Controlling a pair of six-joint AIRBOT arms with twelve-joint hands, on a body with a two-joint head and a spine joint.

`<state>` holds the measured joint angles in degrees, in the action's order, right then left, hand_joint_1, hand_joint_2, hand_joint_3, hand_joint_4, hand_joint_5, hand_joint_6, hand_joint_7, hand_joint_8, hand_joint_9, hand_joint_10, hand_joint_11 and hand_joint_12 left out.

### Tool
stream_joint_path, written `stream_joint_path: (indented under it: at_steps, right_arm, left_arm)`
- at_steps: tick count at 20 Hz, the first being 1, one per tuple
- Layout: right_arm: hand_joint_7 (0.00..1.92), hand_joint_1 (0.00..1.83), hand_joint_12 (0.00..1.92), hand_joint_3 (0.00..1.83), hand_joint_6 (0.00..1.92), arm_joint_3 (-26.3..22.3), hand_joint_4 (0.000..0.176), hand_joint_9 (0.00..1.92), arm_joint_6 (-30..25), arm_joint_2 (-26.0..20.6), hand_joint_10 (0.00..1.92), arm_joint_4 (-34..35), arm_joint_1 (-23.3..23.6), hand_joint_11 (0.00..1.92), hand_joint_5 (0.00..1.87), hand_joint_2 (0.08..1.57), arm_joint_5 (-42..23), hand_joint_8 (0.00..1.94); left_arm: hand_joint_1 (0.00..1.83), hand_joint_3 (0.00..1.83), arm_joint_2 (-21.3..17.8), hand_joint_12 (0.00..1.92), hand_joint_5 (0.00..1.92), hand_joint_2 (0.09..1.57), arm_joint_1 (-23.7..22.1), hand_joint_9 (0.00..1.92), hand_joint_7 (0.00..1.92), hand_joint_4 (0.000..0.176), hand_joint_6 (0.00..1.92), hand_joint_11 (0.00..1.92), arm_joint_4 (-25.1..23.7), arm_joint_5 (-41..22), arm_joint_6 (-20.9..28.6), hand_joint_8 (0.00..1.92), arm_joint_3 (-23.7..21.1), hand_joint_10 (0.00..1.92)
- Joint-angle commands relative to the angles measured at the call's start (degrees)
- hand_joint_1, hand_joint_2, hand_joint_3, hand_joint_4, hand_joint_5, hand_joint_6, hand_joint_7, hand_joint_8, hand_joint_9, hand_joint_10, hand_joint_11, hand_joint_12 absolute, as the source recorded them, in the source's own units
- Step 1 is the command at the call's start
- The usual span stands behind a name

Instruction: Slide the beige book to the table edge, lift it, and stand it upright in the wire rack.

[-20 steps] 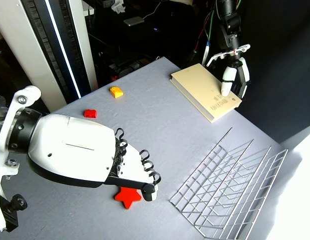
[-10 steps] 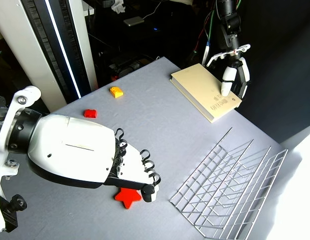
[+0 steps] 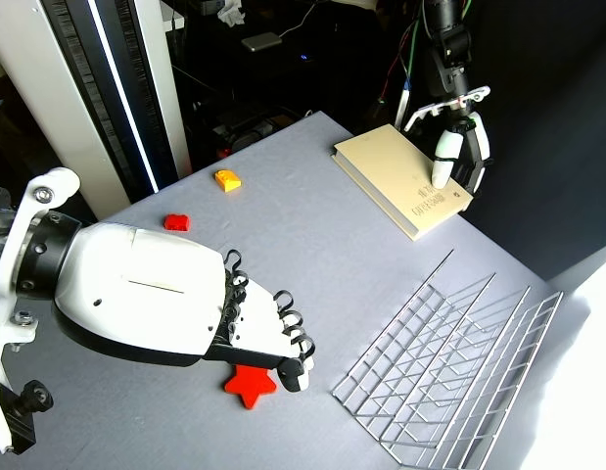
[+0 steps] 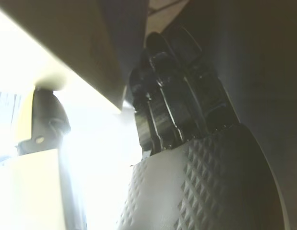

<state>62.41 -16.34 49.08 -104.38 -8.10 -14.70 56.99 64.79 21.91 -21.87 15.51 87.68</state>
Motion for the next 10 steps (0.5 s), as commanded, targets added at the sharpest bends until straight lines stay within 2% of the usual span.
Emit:
stream_joint_path:
  at_steps: [1, 3, 4, 5, 6, 7, 8, 9, 10]
  right_arm:
    - [0.36, 0.24, 0.93, 0.0, 0.0, 0.2, 0.0, 0.33, 0.4, -0.3, 0.01, 1.3, 0.6, 0.0, 0.35, 1.13, 1.2, 0.01]
    - [0.38, 0.24, 0.98, 0.0, 0.01, 0.2, 0.0, 0.36, 0.4, -0.3, 0.01, 1.3, 0.6, 0.0, 0.38, 1.13, 1.3, 0.01]
    - [0.38, 0.24, 1.0, 0.0, 0.0, 0.3, 0.0, 0.37, 0.4, -0.3, 0.01, 1.3, 0.6, 0.0, 0.37, 1.13, 1.3, 0.0]
    - [0.38, 0.24, 0.99, 0.0, 0.0, 0.3, 0.0, 0.37, 0.4, -0.3, 0.01, 1.3, 0.6, 0.0, 0.36, 1.13, 1.3, 0.0]
    - [0.38, 0.24, 0.99, 0.0, 0.0, 0.3, 0.0, 0.36, 0.5, -0.3, 0.01, 1.3, 0.6, 0.0, 0.36, 1.13, 1.3, 0.0]
    - [0.39, 0.25, 1.01, 0.0, 0.01, 0.3, 0.0, 0.37, 0.4, -0.3, 0.01, 1.3, 0.6, 0.0, 0.37, 1.13, 1.4, 0.0]
    - [0.41, 0.27, 1.01, 0.0, 0.01, 0.3, 0.0, 0.38, 0.4, -0.3, 0.01, 1.3, 0.6, 0.0, 0.38, 1.13, 1.4, 0.01]
    - [0.41, 0.28, 1.03, 0.0, 0.0, 0.3, 0.0, 0.39, 0.4, -0.3, 0.01, 1.3, 0.6, 0.0, 0.37, 1.13, 1.5, 0.01]
    - [0.4, 0.27, 1.05, 0.0, 0.0, 0.3, 0.0, 0.39, 0.4, -0.3, 0.01, 1.3, 0.6, 0.0, 0.38, 1.13, 1.6, 0.0]
  left_arm:
    - [1.25, 0.0, -0.1, 1.06, 0.67, 1.09, 0.2, 0.81, 0.71, 0.0, 0.02, 0.4, -0.7, -0.7, -1.3, 0.02, 0.2, 0.03]
    - [1.26, 0.0, -0.1, 1.08, 0.77, 1.1, 0.2, 0.82, 0.75, 0.0, 0.04, 0.39, -0.7, -0.7, -1.3, 0.02, 0.2, 0.03]
    - [1.18, 0.0, -0.1, 1.11, 0.87, 1.15, 0.2, 0.85, 0.8, 0.0, 0.88, 0.42, -0.7, -0.7, -1.3, 0.02, 0.2, 0.04]
    - [1.15, 0.0, -0.1, 1.13, 0.87, 1.16, 0.2, 0.89, 0.85, 0.0, 1.09, 0.47, -0.7, -0.7, -1.3, 0.03, 0.2, 0.06]
    - [1.15, 0.0, -0.1, 1.13, 0.89, 1.16, 0.2, 0.9, 0.88, 0.0, 1.1, 0.49, -0.7, -0.7, -1.3, 0.04, 0.2, 0.06]
    - [1.2, 0.0, -0.1, 1.15, 0.93, 1.19, 0.2, 0.96, 0.71, 0.0, 1.15, 0.57, -0.7, -0.7, -1.3, 1.01, 0.2, 0.11]
    - [1.42, 0.0, -0.1, 1.52, 0.76, 1.19, 0.2, 0.8, 0.71, 0.0, 1.24, 0.74, -0.7, -0.7, -1.3, 1.24, 0.2, 1.05]
    - [1.46, 0.0, -0.1, 1.62, 0.65, 1.2, 0.2, 0.77, 0.68, 0.0, 1.25, 0.8, -0.7, -0.7, -1.3, 1.35, 0.2, 1.28]
    - [1.47, 0.0, -0.1, 1.64, 0.65, 1.2, 0.2, 0.78, 0.67, 0.0, 1.22, 0.82, -0.7, -0.7, -1.3, 1.36, 0.2, 1.32]
